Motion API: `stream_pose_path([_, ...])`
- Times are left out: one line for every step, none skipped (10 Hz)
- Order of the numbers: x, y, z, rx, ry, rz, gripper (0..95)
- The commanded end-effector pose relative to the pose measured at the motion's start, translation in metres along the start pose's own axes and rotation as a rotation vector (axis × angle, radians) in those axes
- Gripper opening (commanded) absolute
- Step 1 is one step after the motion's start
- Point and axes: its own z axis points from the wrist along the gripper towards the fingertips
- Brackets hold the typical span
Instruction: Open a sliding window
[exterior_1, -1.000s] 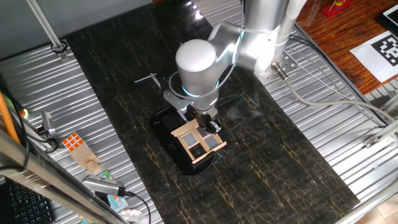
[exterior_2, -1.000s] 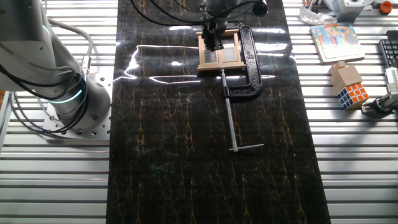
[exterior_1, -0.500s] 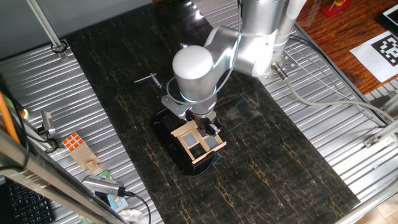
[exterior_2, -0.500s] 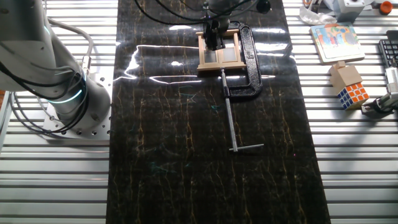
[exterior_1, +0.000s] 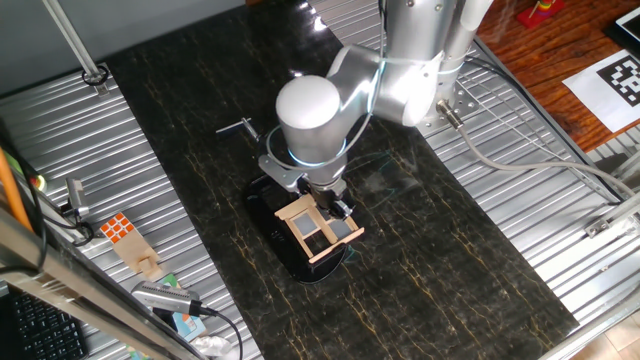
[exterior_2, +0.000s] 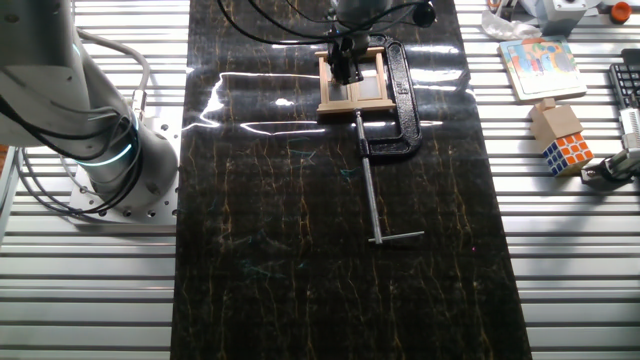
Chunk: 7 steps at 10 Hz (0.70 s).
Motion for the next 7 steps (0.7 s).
stream_pose_path([0.0005, -0.0005, 0.0002, -0.002, -0.002, 0.003, 0.0])
stream_pose_path([0.0004, -0.0005, 0.0004, -0.006, -0.003, 0.004, 0.0])
stream_pose_path([0.0001, -0.0005, 0.0009, -0.012, -0.005, 0.005, 0.0])
stream_pose_path([-0.0001, -0.0005, 0.0011, -0.019, -0.007, 0.007, 0.0])
stream_pose_path([-0.0001, -0.0004, 0.0011, -0.027, -0.007, 0.012, 0.0])
stream_pose_path([-0.0001, -0.0004, 0.0011, -0.032, -0.008, 0.013, 0.0])
stream_pose_path([-0.0001, -0.0004, 0.0011, -0.042, -0.011, 0.016, 0.0])
